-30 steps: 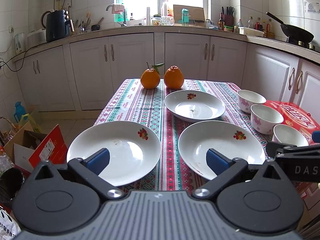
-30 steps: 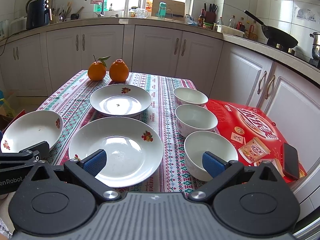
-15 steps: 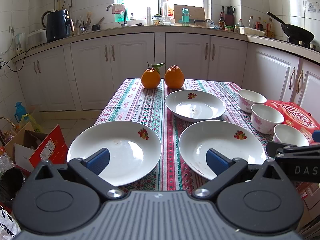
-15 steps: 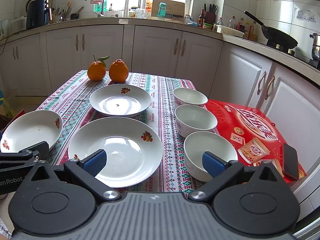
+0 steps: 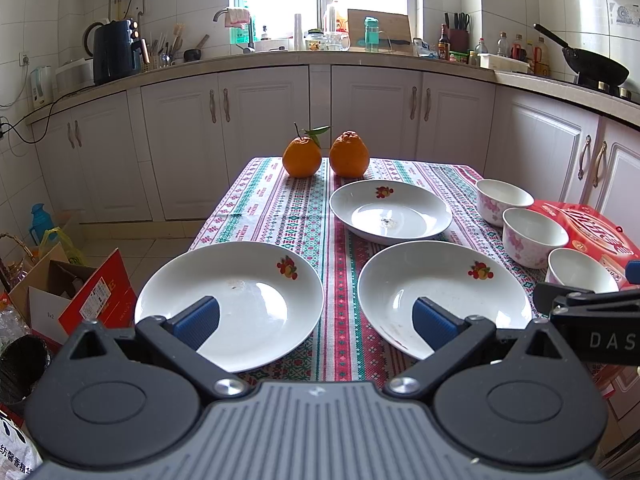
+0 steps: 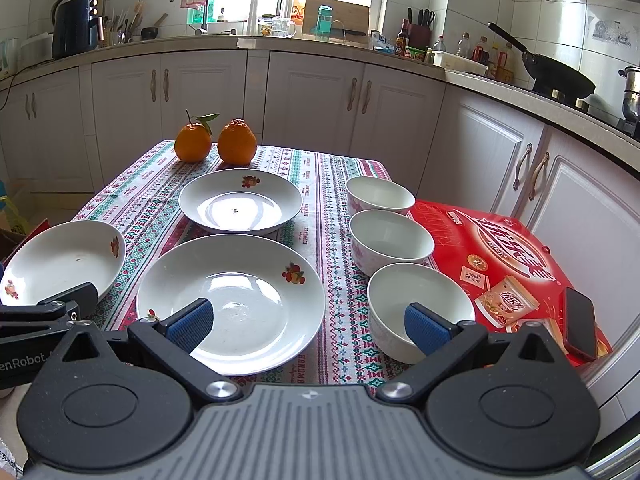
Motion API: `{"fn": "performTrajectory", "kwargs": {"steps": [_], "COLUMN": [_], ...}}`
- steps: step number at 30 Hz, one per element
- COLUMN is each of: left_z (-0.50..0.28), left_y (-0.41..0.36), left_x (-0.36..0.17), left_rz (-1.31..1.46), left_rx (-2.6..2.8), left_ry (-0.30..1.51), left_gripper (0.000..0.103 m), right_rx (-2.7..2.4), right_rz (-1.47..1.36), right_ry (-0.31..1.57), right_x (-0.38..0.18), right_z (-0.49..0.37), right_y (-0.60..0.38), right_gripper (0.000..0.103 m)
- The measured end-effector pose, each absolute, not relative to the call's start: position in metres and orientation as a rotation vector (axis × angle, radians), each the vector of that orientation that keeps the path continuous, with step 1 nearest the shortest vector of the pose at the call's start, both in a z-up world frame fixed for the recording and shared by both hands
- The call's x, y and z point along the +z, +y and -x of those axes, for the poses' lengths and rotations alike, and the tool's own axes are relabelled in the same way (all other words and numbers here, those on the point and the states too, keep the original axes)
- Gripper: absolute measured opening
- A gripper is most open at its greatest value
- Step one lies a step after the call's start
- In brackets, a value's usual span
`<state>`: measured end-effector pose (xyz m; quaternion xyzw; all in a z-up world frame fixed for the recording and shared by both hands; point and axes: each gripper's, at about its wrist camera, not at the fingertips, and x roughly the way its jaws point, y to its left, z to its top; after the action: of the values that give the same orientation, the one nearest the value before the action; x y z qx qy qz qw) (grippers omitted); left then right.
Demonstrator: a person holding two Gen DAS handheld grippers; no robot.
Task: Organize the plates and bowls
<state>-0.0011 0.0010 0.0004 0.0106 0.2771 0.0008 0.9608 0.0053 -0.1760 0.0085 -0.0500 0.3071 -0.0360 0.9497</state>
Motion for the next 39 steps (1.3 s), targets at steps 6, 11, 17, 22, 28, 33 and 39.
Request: {"fn": "performTrajectory", "kwargs": {"steps": [6,11,17,22,28,33,39], "left_z": [0.001,0.001,0.001,0.0,-0.001,-0.002,-0.003], "left_y": [0.001,0.001,0.002,0.004,0.009,0.019,0.035], "left_x": [0.0,0.0,0.0,0.0,0.002,0.001,0.002], "left_rz": [-0.021,-0.022,-0.017,-0.011,-0.009,0.005,0.03], "left_rx": [0.001,0.001,0.001,-0.001,-0.03,-0.013,0.017], "left_ry": [0.562,0.562,0.565,0.561,0.547,0.542,0.524], "left_gripper": [0.102,0.102,0.102,0.102,0.102,0.102,0.102], "right_rx": [-0.073,-0.073,-0.072,-0.066,-0.046,-0.069,-0.074], "right_rz": [0.101,0.103,0.1,0.106,0.119,0.152,0.169], "right_ry": [0.625,0.624,0.628,0.628,0.607,0.589,0.585], "right_x": [0.009,0.008,0.007,0.008,0.014,0.02,0.023], "right_z": [-0.005,-0.005,-0.006,-0.009,-0.012,-0.02,-0.027], "right_y": [-0.176,-0.176,-0.176,-0.175,-0.176,-0.179,-0.185], "right_gripper": [0.103,0.103,0.103,0.103,0.103,0.103,0.103]}}
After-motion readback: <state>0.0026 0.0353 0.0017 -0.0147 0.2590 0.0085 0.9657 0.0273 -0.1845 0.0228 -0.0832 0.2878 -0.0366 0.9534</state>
